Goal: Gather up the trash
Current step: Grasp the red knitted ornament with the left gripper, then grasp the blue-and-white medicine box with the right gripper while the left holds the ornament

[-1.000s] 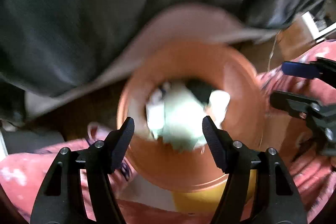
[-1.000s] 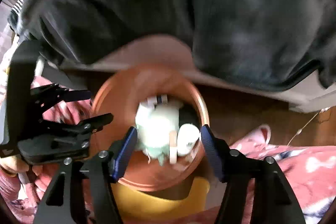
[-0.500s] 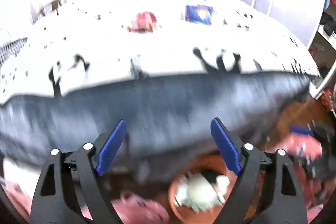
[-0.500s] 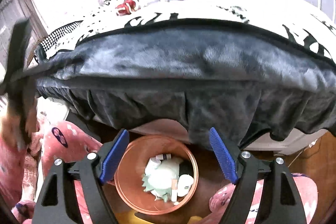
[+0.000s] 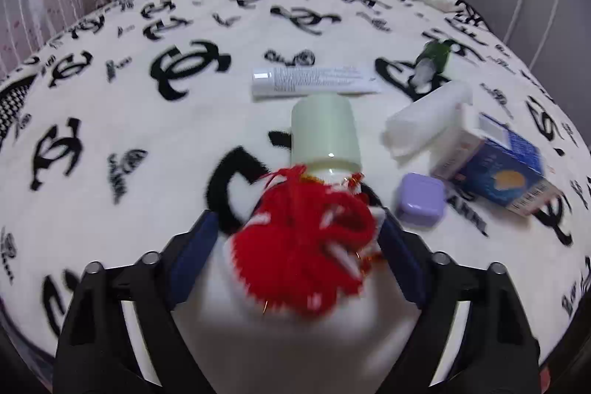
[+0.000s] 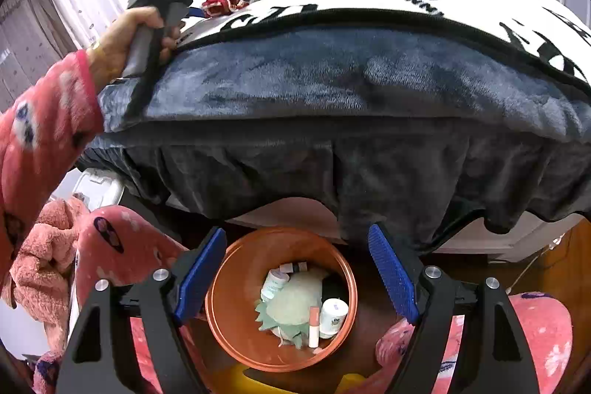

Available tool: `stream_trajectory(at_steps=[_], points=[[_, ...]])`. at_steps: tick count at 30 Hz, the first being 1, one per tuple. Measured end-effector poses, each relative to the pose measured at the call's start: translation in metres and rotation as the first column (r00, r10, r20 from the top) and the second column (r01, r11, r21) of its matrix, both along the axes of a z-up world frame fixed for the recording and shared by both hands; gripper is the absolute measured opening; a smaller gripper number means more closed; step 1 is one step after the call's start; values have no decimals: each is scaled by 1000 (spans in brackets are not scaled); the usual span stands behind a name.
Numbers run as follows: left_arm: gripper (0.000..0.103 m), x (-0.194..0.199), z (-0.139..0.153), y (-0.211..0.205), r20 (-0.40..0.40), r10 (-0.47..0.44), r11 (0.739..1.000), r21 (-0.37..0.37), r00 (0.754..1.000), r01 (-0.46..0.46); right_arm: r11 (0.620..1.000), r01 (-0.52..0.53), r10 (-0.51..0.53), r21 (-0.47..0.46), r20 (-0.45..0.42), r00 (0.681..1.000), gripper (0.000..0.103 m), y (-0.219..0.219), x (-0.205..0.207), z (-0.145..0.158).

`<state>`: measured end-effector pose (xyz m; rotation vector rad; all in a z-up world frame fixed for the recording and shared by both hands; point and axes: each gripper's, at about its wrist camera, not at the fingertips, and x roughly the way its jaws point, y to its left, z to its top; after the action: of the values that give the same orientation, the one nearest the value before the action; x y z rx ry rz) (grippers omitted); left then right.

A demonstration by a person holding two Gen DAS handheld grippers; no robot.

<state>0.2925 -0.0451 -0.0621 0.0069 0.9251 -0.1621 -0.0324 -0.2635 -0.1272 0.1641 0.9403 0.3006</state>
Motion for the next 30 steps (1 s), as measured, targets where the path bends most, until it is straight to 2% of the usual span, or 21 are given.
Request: stream_trajectory(at_steps=[2,5,7,11,14,17,22,27,30], points=[[53,1,-4,2,-19,6,1000,-30,1000,-7,1000,-1,1,-1,-6,1000,78,0,1,-2],[39,-9,1,3,17,-7,1000,-20,1000,8,1000,1,-1,6,-5,1000,78,-1,1,-1],[35,-20,8,10,25,-24,998,-56,999,25,1000,-1,1,6,0,1000,78,-1,0,0],[35,-45,22,20,67,-45,997,-64,997,50,1000,-5,5,10,10,1000,78,2,-2,3],[35,-82,35,31,133,-38,997,-67,990,47,1000,-12,12,5,30,999,78,6,-4,10],[35,-121,42,40,164,-52,992,-109,985,70,1000,-15,16,-10,64,998,78,8,-1,23],[35,-196,40,43,206,-86,992,-69,975,102,999,-1,6,-41,128,992,78,5,21,50],[35,-249,16,49,152,-127,981,-126,980,146,993,13,14,-115,231,973,79,1,79,87],[35,-271,-3,49,110,-143,976,-151,984,158,978,30,29,-205,278,960,86,6,133,104]])
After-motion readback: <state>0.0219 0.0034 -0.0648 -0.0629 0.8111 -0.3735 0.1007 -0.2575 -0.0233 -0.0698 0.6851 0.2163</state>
